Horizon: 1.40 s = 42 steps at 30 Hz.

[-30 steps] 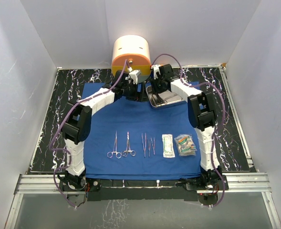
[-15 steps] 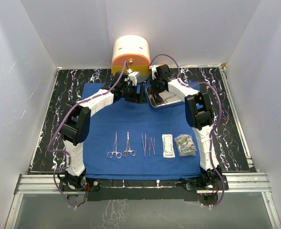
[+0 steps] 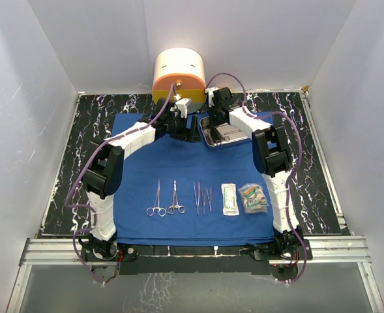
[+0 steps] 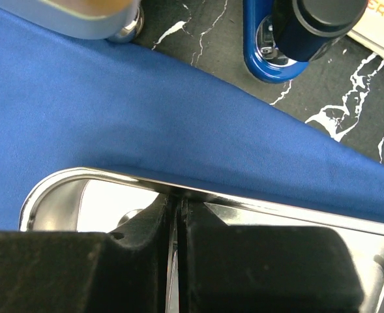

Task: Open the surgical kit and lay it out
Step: Pick up the medical item from the container.

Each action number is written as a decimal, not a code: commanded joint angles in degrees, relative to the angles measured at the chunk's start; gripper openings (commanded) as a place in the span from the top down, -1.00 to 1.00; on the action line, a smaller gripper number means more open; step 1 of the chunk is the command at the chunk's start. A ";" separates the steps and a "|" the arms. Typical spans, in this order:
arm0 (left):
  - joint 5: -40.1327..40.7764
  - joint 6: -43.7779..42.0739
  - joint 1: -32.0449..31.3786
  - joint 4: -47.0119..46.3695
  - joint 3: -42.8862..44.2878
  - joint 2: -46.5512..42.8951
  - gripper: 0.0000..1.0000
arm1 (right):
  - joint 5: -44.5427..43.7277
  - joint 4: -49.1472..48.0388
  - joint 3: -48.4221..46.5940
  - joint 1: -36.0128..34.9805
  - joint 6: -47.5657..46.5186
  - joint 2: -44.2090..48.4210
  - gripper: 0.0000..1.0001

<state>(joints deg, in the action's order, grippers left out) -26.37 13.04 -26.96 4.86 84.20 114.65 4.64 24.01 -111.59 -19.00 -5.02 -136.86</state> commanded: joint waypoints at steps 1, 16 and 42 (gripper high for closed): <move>-0.46 -1.31 -0.19 0.69 0.98 -3.23 -0.58 | -2.99 -1.55 -2.51 1.25 3.07 1.24 1.00; -0.02 -1.78 -0.72 1.20 3.57 -1.63 -0.58 | -1.88 -4.38 -1.72 3.36 7.65 5.87 1.00; -6.92 0.21 -2.56 -12.31 20.54 15.04 -0.38 | 0.80 -10.86 7.03 3.38 5.17 14.19 1.00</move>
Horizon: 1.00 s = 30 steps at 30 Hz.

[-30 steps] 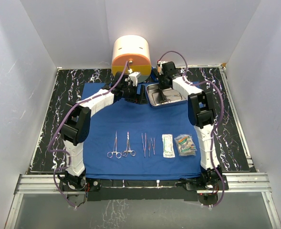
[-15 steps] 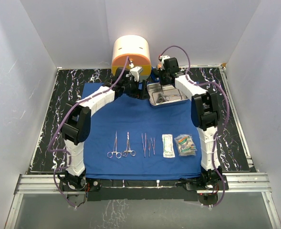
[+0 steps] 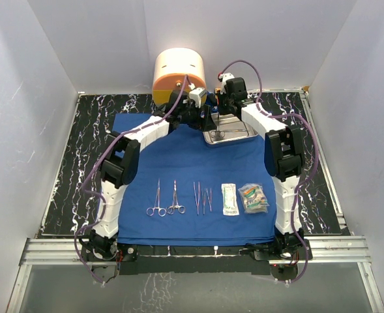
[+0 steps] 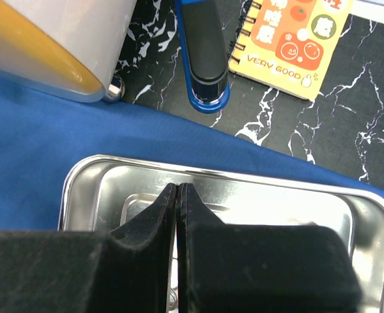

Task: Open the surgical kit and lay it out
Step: Pick up the medical item from the container.

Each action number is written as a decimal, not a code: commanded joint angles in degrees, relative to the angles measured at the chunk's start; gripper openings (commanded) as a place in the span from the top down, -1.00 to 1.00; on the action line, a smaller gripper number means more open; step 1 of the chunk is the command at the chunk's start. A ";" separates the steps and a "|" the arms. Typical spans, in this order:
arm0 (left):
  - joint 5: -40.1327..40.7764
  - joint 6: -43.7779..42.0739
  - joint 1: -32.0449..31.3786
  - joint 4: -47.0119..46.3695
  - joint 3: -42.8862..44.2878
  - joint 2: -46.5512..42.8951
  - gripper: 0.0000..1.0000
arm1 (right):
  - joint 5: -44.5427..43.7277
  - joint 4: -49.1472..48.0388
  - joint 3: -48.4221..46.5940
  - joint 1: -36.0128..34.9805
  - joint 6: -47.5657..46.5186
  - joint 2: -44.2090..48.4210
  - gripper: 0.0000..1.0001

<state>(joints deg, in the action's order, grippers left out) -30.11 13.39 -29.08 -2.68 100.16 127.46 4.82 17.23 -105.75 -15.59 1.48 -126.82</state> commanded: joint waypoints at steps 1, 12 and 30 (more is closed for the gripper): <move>-3.20 -0.20 -0.45 -5.15 5.77 3.32 -0.37 | 0.75 -4.14 1.42 -0.05 -1.50 4.32 1.00; -5.72 3.47 -0.53 -13.45 9.50 11.08 -0.25 | 1.94 -5.50 4.19 0.02 -1.60 5.97 1.00; -2.85 10.47 -0.95 -13.37 19.32 20.21 -0.04 | 2.31 -6.24 5.89 0.04 -0.95 7.86 1.00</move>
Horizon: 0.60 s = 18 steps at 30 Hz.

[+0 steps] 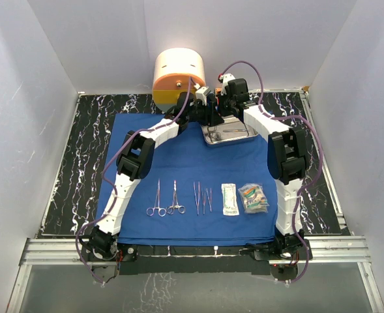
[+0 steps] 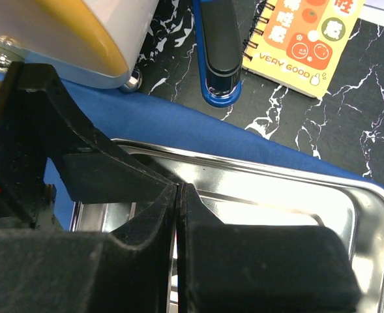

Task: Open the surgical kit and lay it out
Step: Pick up the medical item from the container.

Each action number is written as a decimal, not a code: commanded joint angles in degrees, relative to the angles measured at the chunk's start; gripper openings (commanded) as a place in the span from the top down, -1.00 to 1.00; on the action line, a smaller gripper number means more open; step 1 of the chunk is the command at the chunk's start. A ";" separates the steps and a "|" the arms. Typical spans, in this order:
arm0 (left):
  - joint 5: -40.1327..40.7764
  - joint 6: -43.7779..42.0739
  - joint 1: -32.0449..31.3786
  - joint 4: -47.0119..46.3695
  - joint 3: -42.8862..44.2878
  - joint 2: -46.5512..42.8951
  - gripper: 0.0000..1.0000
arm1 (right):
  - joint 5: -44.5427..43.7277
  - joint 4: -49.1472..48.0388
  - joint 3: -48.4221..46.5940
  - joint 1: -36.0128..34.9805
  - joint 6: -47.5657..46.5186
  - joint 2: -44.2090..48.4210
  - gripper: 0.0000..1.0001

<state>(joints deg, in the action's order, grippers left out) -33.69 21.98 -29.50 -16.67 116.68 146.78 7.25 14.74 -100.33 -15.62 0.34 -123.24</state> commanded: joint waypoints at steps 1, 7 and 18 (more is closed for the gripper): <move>1.00 1.92 -0.63 0.60 2.81 1.07 -0.03 | -0.13 -3.75 0.60 0.10 0.19 4.41 1.00; 0.77 2.02 -0.72 0.24 2.69 1.40 0.24 | 0.05 -3.84 0.99 0.06 0.18 4.50 1.00; 0.81 0.66 -0.69 1.06 2.55 -0.02 0.48 | -0.12 -3.89 1.88 0.49 -0.34 4.85 1.00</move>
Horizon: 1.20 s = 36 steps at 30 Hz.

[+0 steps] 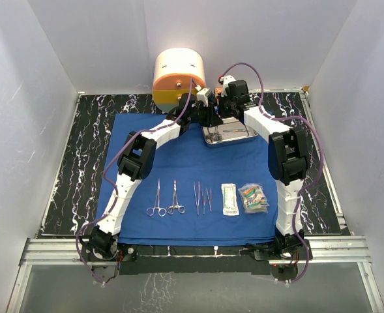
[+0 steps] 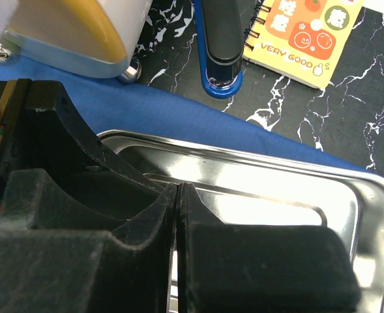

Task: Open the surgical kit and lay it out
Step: Pick up the medical item from the container.

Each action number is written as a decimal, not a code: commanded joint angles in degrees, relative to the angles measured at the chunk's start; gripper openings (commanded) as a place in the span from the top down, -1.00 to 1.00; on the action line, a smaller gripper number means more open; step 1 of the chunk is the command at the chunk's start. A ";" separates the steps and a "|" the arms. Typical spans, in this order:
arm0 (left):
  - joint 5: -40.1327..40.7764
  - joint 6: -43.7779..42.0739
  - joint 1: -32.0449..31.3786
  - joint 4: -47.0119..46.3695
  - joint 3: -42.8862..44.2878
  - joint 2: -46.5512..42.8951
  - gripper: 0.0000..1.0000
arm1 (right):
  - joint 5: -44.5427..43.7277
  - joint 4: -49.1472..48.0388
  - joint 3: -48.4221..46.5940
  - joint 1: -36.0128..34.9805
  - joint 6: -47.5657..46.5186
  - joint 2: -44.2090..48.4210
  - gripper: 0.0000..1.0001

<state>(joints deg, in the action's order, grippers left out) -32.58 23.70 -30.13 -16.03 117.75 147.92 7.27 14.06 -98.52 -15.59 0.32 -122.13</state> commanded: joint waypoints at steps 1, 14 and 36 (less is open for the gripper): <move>-0.29 -1.19 -0.04 0.55 1.51 -1.28 0.50 | -0.07 -2.94 -0.06 0.60 -0.45 3.85 1.00; -2.35 -2.30 0.00 -0.53 3.36 -2.66 1.00 | 1.78 3.33 -5.50 0.83 -2.31 4.02 0.88; 6.70 -1.81 0.51 22.87 -8.55 -30.69 1.00 | 5.28 14.77 -13.17 2.93 -5.63 16.53 -0.03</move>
<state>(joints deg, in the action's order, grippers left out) -30.50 24.45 -29.93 -2.33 114.19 130.85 10.90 28.64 -112.62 -13.13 -3.16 -110.04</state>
